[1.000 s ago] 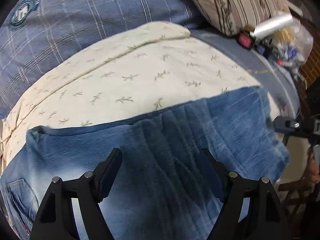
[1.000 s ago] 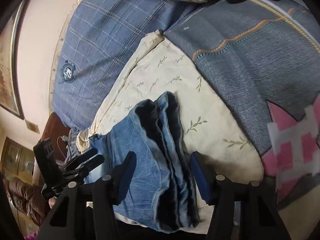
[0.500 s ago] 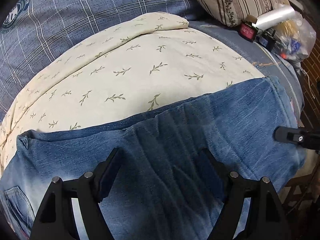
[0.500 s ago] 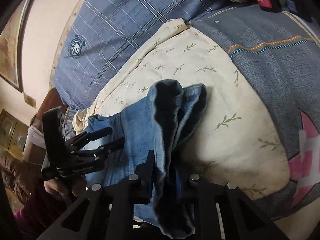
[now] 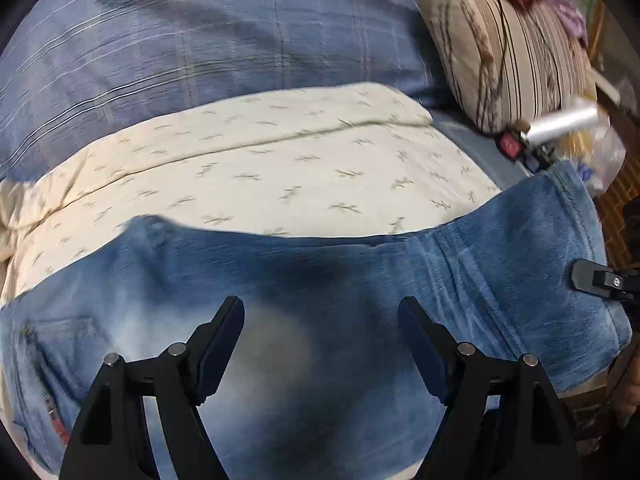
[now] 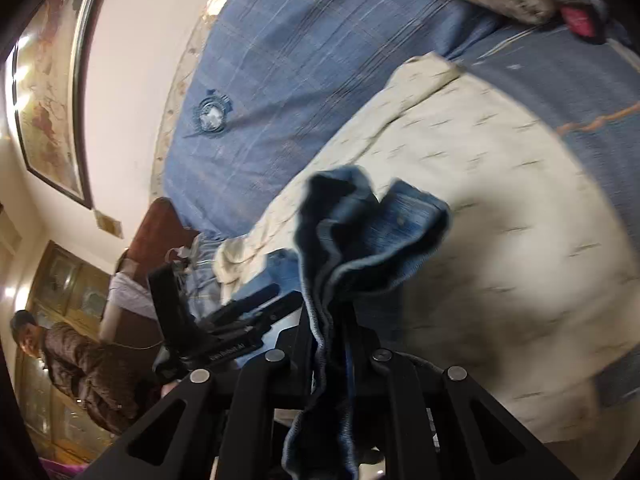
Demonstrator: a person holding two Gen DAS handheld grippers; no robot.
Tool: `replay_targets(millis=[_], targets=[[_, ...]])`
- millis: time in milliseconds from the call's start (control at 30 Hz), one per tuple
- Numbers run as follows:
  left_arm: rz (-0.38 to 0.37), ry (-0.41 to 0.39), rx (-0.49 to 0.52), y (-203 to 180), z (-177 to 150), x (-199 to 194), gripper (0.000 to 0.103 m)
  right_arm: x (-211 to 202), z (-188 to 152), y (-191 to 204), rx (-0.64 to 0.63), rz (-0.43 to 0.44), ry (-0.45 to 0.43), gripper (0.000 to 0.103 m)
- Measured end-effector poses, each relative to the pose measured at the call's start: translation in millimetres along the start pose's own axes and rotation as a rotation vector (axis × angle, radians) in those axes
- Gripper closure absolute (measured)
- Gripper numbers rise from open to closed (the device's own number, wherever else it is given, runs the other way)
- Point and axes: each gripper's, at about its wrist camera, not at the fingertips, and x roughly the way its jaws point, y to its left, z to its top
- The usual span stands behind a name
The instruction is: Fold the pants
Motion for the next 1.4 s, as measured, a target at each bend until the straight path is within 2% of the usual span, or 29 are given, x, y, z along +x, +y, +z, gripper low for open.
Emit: replay_targets(millis=[167,267,333,400,433,467,533,600,767,833,900,1000,1067,1100,1200,1267,1333,1400], targets=[[0.006,-0.059,-0.088,50.0,-21.4,-32.1,0.023,50.5,-2.7,33.6,0.025,0.032,0.049,0.091],[0.021,-0.072,-0.137,79.6,-36.7,-44.7,0.023,95.6,-10.2,44.7,0.077,0.056,0.112,0.09],[0.042,-0.077,-0.155,95.2,-46.4,-49.1,0.023,125.2,-17.1,43.7,0.143,0.069,0.153,0.082],[0.056,-0.069,-0.161,104.7,-53.5,-50.6,0.023,151.3,-23.5,42.7,0.176,0.088,0.173,0.053],[0.058,-0.065,-0.166,108.1,-56.9,-50.3,0.023,160.7,-26.5,40.1,0.211,0.108,0.17,0.045],[0.057,-0.063,-0.168,110.5,-58.4,-50.8,0.023,165.3,-29.0,39.0,0.235,0.131,0.162,0.042],[0.044,-0.064,-0.166,111.4,-62.3,-52.9,0.023,163.7,-30.1,44.3,0.201,0.142,0.147,0.043],[0.019,-0.065,-0.145,99.1,-59.9,-48.2,0.023,151.7,-26.7,49.1,0.147,0.078,0.102,0.043],[-0.032,-0.062,-0.066,61.3,-62.4,-39.6,0.023,118.9,-14.5,46.1,0.083,-0.016,0.038,0.043],[-0.005,-0.051,-0.019,46.3,-66.2,-31.5,0.023,118.8,-10.5,47.5,0.062,-0.034,0.048,0.043],[0.044,-0.027,0.012,37.8,-69.3,-19.2,0.023,126.8,-7.8,49.5,0.02,-0.097,0.066,0.043],[0.171,0.041,0.049,36.9,-73.7,4.9,0.023,147.4,-3.0,45.8,0.001,-0.15,0.117,0.043],[0.143,0.048,0.009,43.8,-75.1,8.0,0.022,167.5,0.8,38.1,-0.022,-0.246,0.137,0.042],[0.134,0.048,-0.003,46.1,-73.6,6.2,0.022,177.5,1.3,35.7,-0.014,-0.263,0.15,0.042],[0.115,0.029,-0.01,53.1,-69.2,-6.7,0.023,177.5,7.3,38.3,0.019,-0.217,0.144,0.042],[0.088,0.011,-0.025,59.1,-68.4,-18.8,0.024,170.7,9.7,52.6,-0.005,-0.142,0.132,0.042],[0.126,-0.032,-0.023,66.4,-69.5,-37.2,0.024,170.1,8.9,67.2,-0.051,-0.119,0.126,0.042],[0.134,-0.075,-0.033,76.7,-72.3,-59.2,0.024,179.5,6.6,78.6,-0.073,-0.09,0.151,0.042]])
